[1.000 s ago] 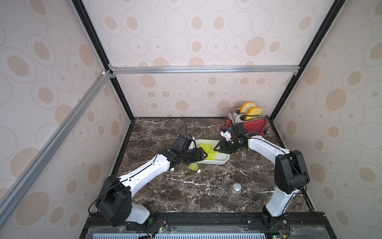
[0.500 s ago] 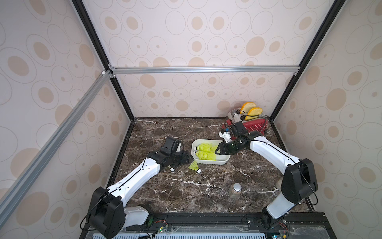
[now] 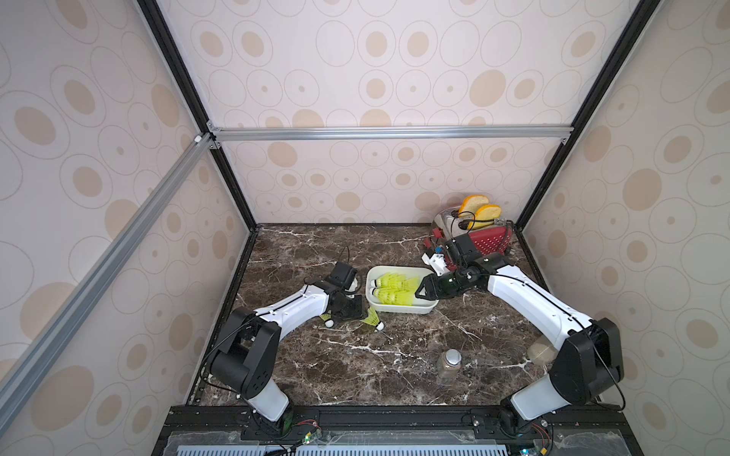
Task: Put the shuttlecocks into the storage box
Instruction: Adjust the shuttlecock at the center of the board.
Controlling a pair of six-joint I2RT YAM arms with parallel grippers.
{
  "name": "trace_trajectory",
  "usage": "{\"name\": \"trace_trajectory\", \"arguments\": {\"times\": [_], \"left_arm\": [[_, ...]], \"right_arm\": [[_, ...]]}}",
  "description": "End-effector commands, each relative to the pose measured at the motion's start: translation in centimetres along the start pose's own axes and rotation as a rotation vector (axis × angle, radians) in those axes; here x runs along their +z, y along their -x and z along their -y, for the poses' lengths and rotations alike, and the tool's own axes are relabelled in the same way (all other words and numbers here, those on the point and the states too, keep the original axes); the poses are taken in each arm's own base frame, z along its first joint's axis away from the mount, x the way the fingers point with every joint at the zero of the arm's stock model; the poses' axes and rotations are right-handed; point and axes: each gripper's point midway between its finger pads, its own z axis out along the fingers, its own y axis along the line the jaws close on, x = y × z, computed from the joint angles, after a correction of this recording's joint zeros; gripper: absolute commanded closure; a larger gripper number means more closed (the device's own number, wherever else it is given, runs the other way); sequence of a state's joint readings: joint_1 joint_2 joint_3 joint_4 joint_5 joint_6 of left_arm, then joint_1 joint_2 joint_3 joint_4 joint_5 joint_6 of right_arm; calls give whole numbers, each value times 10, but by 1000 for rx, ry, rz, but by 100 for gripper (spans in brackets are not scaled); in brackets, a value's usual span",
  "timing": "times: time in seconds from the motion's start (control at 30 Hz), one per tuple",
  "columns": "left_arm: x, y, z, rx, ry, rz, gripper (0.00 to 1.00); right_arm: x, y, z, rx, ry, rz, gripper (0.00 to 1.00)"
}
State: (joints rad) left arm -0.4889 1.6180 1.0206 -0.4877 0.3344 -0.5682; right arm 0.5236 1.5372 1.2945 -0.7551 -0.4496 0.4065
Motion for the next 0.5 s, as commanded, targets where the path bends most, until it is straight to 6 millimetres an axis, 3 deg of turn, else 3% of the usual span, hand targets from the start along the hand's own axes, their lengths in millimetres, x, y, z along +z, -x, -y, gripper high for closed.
{"name": "trace_trajectory", "arguments": {"times": [0.0, 0.13, 0.47], "left_arm": [[-10, 19, 12, 113, -16, 51, 51], [-6, 20, 27, 136, -97, 41, 55], [14, 17, 26, 156, -110, -14, 74]], "right_arm": [[0, -12, 2, 8, -8, -30, 55], [1, -14, 3, 11, -12, -37, 55], [1, -11, 3, 9, -17, -44, 55]]}}
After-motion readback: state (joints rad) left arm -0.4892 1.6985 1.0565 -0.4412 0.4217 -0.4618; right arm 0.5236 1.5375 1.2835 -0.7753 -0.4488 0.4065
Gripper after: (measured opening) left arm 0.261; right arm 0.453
